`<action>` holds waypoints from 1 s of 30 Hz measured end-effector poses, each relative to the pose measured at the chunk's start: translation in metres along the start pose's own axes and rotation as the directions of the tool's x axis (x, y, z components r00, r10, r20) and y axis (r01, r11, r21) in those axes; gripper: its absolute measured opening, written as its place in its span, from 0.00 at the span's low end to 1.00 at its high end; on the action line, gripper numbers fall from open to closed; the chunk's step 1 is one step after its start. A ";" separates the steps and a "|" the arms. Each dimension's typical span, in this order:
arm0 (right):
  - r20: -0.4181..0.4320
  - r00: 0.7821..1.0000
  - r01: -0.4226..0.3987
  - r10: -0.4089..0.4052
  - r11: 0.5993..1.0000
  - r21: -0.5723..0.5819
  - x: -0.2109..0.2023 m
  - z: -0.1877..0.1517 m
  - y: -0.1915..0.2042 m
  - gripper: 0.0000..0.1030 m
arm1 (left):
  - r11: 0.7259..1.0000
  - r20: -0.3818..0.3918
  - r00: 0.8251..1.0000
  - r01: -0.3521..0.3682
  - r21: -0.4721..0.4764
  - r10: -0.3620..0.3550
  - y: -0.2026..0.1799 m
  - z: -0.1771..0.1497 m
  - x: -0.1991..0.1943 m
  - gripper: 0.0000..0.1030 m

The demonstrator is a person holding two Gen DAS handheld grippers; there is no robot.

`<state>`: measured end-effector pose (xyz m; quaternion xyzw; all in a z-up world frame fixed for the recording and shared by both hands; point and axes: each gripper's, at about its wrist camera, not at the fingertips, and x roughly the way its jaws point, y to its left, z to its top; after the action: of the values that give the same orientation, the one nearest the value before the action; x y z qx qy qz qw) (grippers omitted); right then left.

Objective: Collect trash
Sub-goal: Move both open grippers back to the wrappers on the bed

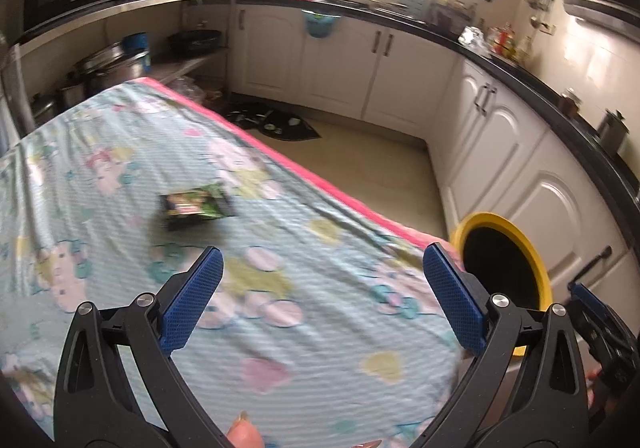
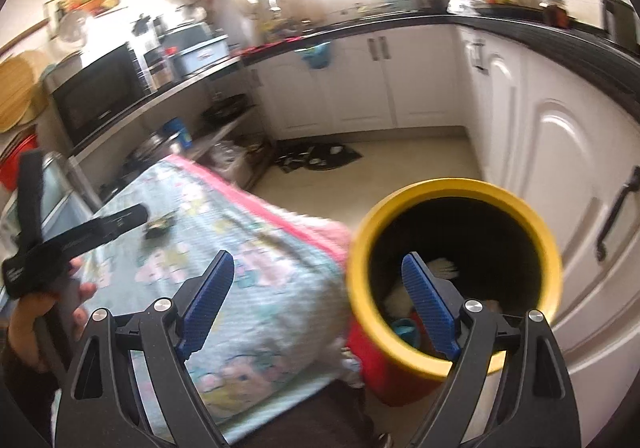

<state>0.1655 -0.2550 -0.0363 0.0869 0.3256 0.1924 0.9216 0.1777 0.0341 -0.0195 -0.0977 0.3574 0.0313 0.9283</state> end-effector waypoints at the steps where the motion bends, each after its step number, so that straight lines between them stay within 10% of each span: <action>1: -0.005 1.000 -0.019 0.019 1.000 -0.017 0.000 -0.001 0.009 0.81 | 1.000 0.002 1.000 -0.008 -0.009 0.008 0.007 0.000 -0.002 0.89; 8: -0.075 0.983 -0.175 0.166 0.975 -0.138 0.005 -0.016 0.075 0.81 | 0.995 0.003 0.998 -0.066 -0.079 0.067 0.062 0.005 -0.012 0.89; 18: -0.248 0.906 -0.412 0.342 0.845 -0.341 0.020 -0.055 0.176 0.81 | 0.983 -0.023 0.995 -0.099 -0.152 0.097 0.117 0.011 -0.008 0.89; 30: -0.447 0.818 -0.557 0.363 0.693 -0.457 0.051 -0.109 0.246 0.80 | 0.967 -0.151 0.989 -0.040 -0.251 0.002 0.154 0.015 0.040 0.89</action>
<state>0.0598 -0.0065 -0.0794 -0.1448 0.3659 0.5196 0.7584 0.1978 0.1873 -0.0598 -0.2139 0.4199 0.0792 0.8784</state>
